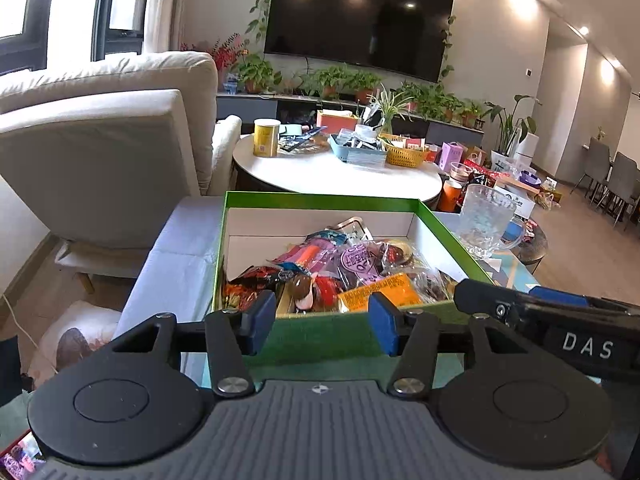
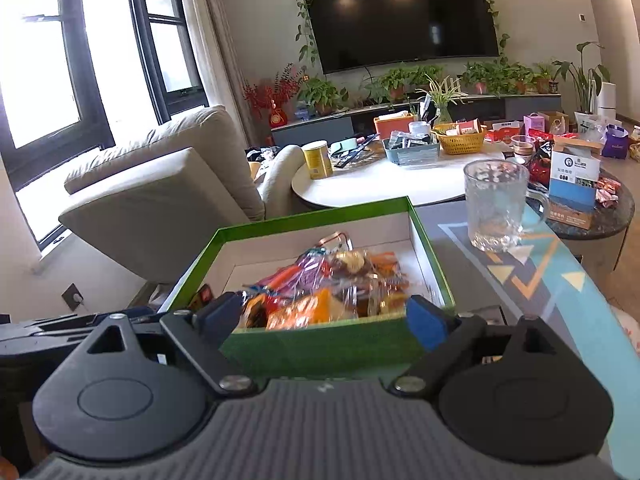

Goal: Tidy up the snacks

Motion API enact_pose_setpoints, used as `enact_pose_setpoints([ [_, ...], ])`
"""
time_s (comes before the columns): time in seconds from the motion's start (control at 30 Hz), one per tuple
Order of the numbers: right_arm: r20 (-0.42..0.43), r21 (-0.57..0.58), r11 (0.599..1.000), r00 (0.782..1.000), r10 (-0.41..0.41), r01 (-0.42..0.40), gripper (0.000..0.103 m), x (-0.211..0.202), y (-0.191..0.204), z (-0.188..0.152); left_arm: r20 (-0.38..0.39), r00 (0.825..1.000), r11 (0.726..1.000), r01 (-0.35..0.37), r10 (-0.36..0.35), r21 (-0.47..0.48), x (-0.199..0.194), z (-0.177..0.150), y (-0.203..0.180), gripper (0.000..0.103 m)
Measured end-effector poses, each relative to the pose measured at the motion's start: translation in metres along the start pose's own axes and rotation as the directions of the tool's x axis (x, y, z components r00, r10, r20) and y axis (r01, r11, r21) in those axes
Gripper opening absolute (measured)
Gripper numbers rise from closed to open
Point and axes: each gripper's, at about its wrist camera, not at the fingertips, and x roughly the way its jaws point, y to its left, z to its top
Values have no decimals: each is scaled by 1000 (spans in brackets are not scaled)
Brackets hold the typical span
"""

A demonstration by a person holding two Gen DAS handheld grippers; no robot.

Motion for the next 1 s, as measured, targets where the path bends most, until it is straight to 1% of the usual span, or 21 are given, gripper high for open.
enact_pose_setpoints([
  [0.23, 8, -15, 1000, 1000, -12, 12, 58, -20, 5, -12, 23, 1000, 1000, -7, 8, -17, -26, -10, 0, 50],
  [0.4, 22, -16, 1000, 1000, -19, 19, 58, -28, 8, -17, 23, 1000, 1000, -12, 13, -19, -36, -15, 3, 50],
  [0.63, 27, -53, 998, 999, -27, 28, 58, -39, 12, -29, -10, 1000, 1000, -11, 11, 2, -42, -22, 3, 50],
  [0.8, 28, -78, 996, 999, -30, 32, 58, -43, 15, -33, -12, 1000, 1000, -19, 19, 12, -46, -23, 2, 50],
  [1.0, 38, -73, 996, 998, -42, 44, 58, -45, 15, -34, -24, 999, 999, -29, 30, 18, -49, -24, 3, 50],
])
